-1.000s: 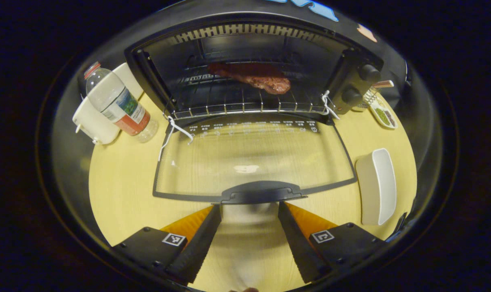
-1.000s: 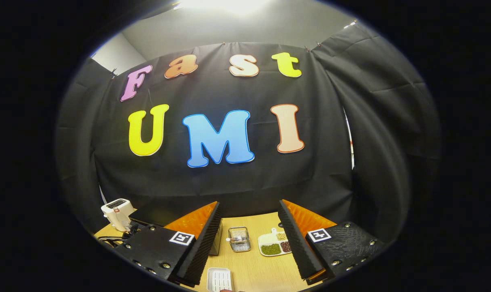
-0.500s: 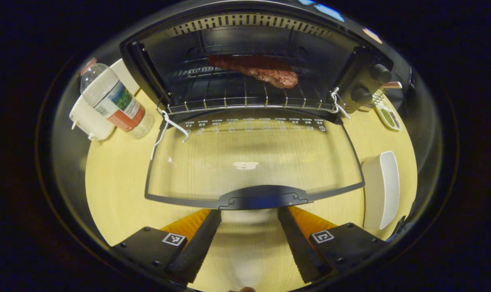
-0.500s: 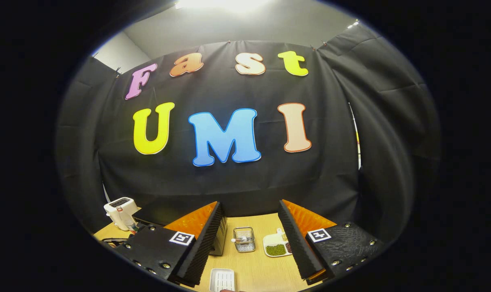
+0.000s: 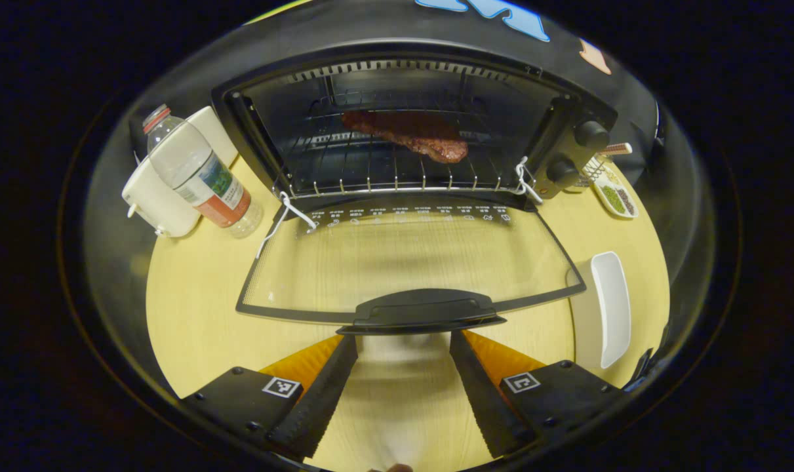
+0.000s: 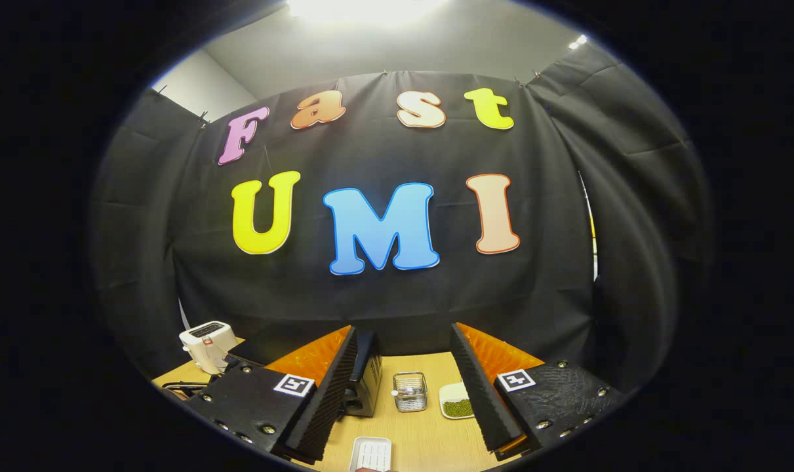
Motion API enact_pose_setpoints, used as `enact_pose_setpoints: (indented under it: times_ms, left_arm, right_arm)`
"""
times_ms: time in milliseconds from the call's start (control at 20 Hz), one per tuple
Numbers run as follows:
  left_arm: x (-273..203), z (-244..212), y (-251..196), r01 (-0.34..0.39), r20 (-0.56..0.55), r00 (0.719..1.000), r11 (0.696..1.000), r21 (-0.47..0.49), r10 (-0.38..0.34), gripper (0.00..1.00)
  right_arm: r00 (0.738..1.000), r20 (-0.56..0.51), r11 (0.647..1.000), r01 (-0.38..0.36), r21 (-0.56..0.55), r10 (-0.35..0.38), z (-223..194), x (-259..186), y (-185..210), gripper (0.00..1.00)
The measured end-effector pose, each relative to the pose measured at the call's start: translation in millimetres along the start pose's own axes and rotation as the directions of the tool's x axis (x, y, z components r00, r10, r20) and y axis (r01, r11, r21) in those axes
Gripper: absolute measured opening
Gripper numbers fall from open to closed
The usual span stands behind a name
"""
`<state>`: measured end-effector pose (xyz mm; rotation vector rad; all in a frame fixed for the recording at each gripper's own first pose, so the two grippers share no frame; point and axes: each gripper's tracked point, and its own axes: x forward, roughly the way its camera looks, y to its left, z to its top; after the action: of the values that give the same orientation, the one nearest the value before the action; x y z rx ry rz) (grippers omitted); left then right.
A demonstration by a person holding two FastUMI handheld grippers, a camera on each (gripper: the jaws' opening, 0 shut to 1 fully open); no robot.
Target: Open the electric oven with the left hand, put the food in, and close the electric oven.
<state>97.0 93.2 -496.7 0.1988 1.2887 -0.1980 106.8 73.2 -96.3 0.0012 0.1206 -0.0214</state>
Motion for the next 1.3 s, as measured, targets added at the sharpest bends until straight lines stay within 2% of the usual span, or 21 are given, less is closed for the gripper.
enact_pose_setpoints:
  times_ms: [100, 300, 400, 600, 650, 700, 800, 900, 1000, 1050, 1150, 1300]
  left_arm:
    - [-5.5, 1.8, 0.3, -0.002, 0.013, 1.0, 1.0, 0.009, 0.002, 1.0]
    - [-13.0, 4.8, 0.3, -0.008, 0.024, 1.0, 1.0, 0.01, 0.008, 0.96]
    - [-18.4, 8.1, 0.3, -0.01, 0.037, 0.999, 1.0, 0.016, 0.009, 1.0]
    - [-32.1, 16.6, -0.3, 0.001, 0.074, 0.997, 1.0, 0.014, -0.002, 0.96]
    - [-35.0, 18.1, -0.1, 0.004, 0.082, 0.997, 1.0, 0.016, -0.005, 1.0]
    - [-37.4, 20.8, -0.5, 0.006, 0.09, 0.996, 1.0, 0.018, -0.007, 0.96]
    - [-40.3, 26.6, -0.4, 0.003, 0.107, 0.994, 1.0, 0.015, -0.005, 1.0]
    - [-45.3, 34.7, -2.6, 0.003, 0.131, 0.991, 1.0, 0.007, -0.004, 0.97]
    - [-51.9, 45.5, -4.0, 0.004, 0.156, 0.988, 1.0, 0.002, -0.004, 1.0]
    - [-55.5, 49.6, -5.0, 0.006, 0.169, 0.986, 1.0, -0.003, -0.005, 0.97]
    - [-63.5, 60.8, -4.8, 0.003, 0.199, 0.98, 1.0, -0.006, -0.002, 0.97]
    - [-84.8, 89.2, -5.6, -0.006, 0.297, 0.955, 1.0, -0.015, 0.01, 1.0]
  right_arm:
    - [1.0, 0.008, 1.0, -0.002, 0.003, 0.002, 2.6, -2.5, -0.3, 0.87]
    - [1.0, 0.009, 1.0, 0.006, 0.016, -0.006, 2.5, -4.6, -7.3, 0.87]
    - [1.0, 0.011, 1.0, 0.015, 0.023, -0.016, 3.2, -5.5, -12.0, 0.87]
    - [1.0, 0.009, 0.999, 0.02, 0.033, -0.02, 2.7, -4.8, -15.1, 0.87]
    - [1.0, 0.008, 0.999, 0.021, 0.033, -0.021, 1.9, -4.6, -15.4, 0.87]
    - [1.0, 0.008, 0.999, 0.02, 0.033, -0.02, 2.1, -4.8, -15.3, 0.87]
    - [1.0, 0.01, 0.999, 0.018, 0.032, -0.018, 2.6, -5.7, -15.1, 0.87]
    - [1.0, 0.011, 0.999, 0.021, 0.029, -0.021, 3.5, -5.8, -17.2, 0.87]
    - [1.0, 0.012, 0.999, 0.026, 0.029, -0.026, 4.5, -7.0, -20.5, 0.86]
    - [1.0, 0.011, 0.999, 0.029, 0.027, -0.03, 4.4, -7.5, -22.5, 0.87]
    - [0.999, 0.011, 0.999, 0.036, 0.025, -0.037, 4.9, -8.0, -26.8, 0.87]
    - [0.999, 0.013, 0.999, 0.041, 0.021, -0.041, 8.0, -7.5, -31.9, 0.87]
